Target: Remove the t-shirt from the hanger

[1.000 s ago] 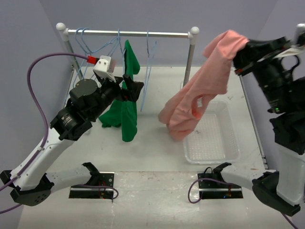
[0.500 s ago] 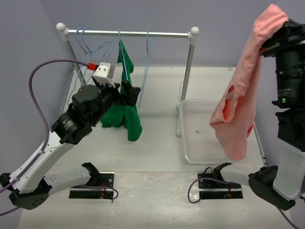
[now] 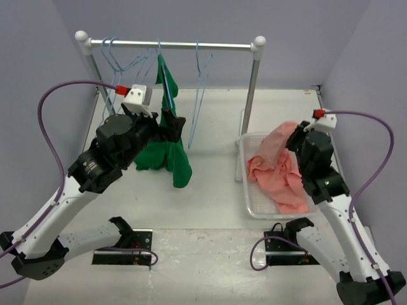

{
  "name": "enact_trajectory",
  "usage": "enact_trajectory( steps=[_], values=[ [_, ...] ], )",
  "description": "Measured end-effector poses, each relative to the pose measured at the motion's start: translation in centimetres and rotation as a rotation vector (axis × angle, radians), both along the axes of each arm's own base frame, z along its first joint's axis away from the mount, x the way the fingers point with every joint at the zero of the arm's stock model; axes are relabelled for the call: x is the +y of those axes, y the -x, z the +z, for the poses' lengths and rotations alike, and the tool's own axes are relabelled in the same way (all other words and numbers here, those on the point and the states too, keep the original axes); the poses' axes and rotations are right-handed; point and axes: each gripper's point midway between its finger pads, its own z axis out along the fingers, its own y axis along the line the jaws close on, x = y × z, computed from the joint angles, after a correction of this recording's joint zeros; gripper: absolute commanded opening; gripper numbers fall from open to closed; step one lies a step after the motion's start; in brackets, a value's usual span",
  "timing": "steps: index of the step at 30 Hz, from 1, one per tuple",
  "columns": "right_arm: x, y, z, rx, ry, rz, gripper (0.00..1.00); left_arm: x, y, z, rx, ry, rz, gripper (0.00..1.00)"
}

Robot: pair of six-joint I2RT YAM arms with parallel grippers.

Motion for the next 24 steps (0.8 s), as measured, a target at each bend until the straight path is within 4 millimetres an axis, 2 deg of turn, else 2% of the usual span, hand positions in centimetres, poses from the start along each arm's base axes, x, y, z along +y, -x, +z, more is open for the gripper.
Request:
enact_trajectory(
  steps=[1,2,4,5,6,7,8,11,12,14,16,17,19,22,24],
  values=[
    [-0.1,0.6,-2.6,0.043,-0.03,-0.012,0.16,0.0,0.0,0.0,0.0,0.0,0.0,1.0],
    [-0.1,1.0,-4.8,0.078,-0.059,-0.023,0.25,0.0,0.0,-0.1,0.001,-0.001,0.0,1.0],
    [0.3,1.8,-8.6,0.156,-0.117,-0.03,0.36,0.0,0.0,-0.1,0.002,-0.002,0.001,1.0],
    [0.7,2.0,-10.0,0.193,-0.141,-0.021,0.58,0.0,0.0,-0.1,0.002,-0.002,0.001,1.0],
    [1.2,2.2,-11.3,0.239,-0.167,-0.013,0.73,0.0,0.0,-0.1,0.002,-0.002,0.001,1.0],
    [1.6,2.3,-12.4,0.283,-0.183,-0.01,0.95,0.0,0.0,-0.1,0.002,-0.002,0.001,1.0],
    [1.8,2.4,-13.3,0.322,-0.193,-0.012,0.99,0.0,0.0,-0.1,0.003,-0.003,0.001,1.0],
    [1.9,3.2,-15.2,0.439,-0.193,-0.033,0.99,-0.1,-0.1,-0.2,0.007,-0.003,0.001,1.0],
    [1.8,3.5,-15.1,0.465,-0.192,-0.042,0.99,-0.1,-0.1,-0.3,0.011,-0.001,0.001,1.0],
    [1.7,3.6,-13.2,0.46,-0.199,-0.048,0.99,-0.2,-0.1,-0.5,0.018,0.0,0.002,1.0],
    [1.8,3.3,-10.5,0.406,-0.215,-0.037,0.99,-0.1,0.0,-0.7,0.028,-0.004,0.003,1.0],
    [2.0,3.3,-7.6,0.341,-0.224,-0.008,0.99,-0.1,0.0,-0.9,0.034,-0.006,0.004,1.0],
    [2.2,3.7,-3.9,0.244,-0.238,0.035,0.99,0.3,0.3,-1.3,0.054,-0.008,0.014,1.0],
    [2.4,5.1,0.1,0.135,-0.243,0.104,0.99,1.3,0.9,-1.7,0.078,-0.008,0.041,1.0],
    [2.6,5.8,1.7,0.091,-0.24,0.138,0.99,2.4,1.7,-1.6,0.086,-0.001,0.063,1.0]
  ],
)
